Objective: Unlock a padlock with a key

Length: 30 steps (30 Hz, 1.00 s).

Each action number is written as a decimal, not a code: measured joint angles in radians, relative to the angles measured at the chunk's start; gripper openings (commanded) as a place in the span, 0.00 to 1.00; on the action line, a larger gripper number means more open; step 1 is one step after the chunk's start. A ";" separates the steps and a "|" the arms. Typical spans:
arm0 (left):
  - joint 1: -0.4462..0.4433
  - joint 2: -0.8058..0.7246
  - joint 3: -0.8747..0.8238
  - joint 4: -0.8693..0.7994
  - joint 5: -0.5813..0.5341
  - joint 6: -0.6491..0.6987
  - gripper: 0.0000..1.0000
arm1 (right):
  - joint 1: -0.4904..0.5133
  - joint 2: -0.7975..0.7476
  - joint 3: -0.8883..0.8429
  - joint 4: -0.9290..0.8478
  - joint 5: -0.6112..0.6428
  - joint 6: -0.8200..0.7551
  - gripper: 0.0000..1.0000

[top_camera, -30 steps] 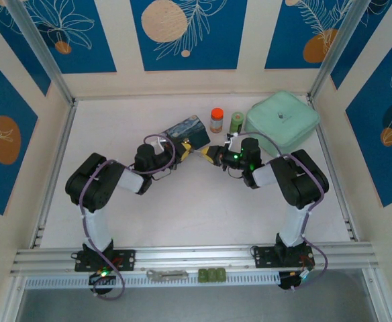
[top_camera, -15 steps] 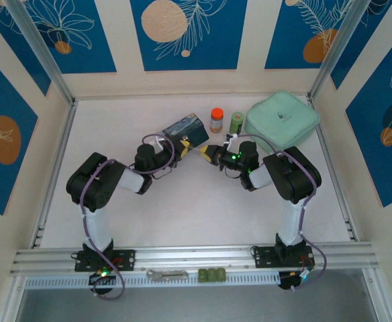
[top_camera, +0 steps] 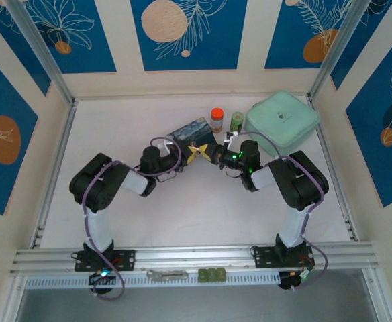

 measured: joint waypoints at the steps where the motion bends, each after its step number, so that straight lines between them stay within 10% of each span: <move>1: 0.000 0.000 0.000 0.000 0.001 0.000 0.00 | 0.000 0.002 0.002 0.003 0.000 0.000 0.00; 30: 0.000 0.001 0.000 0.002 0.000 0.001 0.00 | -0.075 -0.147 -0.114 -0.177 -0.010 -0.102 0.00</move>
